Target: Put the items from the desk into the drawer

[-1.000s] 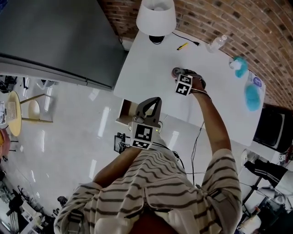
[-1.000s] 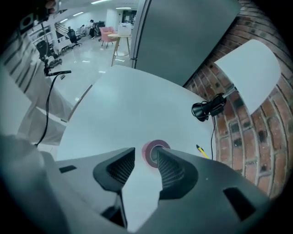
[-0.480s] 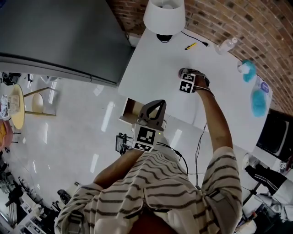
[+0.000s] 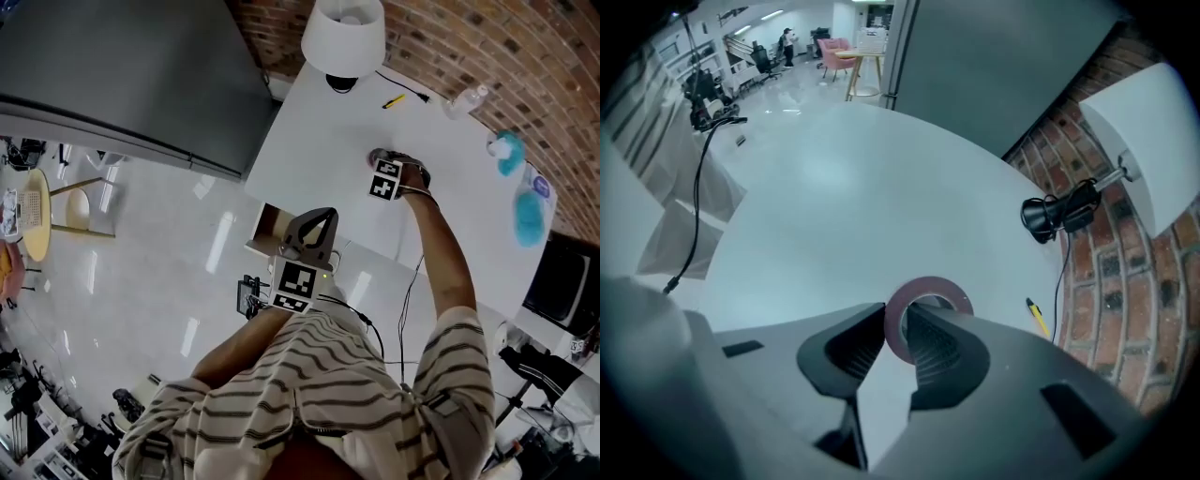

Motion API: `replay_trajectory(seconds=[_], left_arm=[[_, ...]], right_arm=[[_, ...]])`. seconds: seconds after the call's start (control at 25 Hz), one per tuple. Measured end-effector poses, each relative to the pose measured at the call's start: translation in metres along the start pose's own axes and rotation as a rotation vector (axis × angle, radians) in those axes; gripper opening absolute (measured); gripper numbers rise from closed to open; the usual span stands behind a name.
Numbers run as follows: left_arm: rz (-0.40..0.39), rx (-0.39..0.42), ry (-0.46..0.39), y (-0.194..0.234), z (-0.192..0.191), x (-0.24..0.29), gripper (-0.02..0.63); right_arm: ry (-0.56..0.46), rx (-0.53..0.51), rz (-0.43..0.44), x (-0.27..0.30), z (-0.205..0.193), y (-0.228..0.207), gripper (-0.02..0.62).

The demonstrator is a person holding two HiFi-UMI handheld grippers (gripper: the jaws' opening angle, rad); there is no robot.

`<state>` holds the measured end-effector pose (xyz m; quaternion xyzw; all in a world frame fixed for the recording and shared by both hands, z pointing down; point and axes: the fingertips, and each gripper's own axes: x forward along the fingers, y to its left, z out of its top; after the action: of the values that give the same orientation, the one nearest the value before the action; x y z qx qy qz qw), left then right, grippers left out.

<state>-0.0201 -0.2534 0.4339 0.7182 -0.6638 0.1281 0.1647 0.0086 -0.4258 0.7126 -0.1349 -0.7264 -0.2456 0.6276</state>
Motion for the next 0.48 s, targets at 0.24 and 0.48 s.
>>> replay_trajectory(seconds=[0.24,0.48], left_arm=[[0.001,0.003,-0.021,-0.004,0.004,-0.014,0.008],[-0.012,-0.006,-0.054,-0.010,0.014,-0.030,0.008]], right_arm=[[-0.047,0.113,-0.048,-0.035,0.009,-0.008,0.080],[-0.154,0.323,-0.101,-0.080,0.026,-0.007,0.080]])
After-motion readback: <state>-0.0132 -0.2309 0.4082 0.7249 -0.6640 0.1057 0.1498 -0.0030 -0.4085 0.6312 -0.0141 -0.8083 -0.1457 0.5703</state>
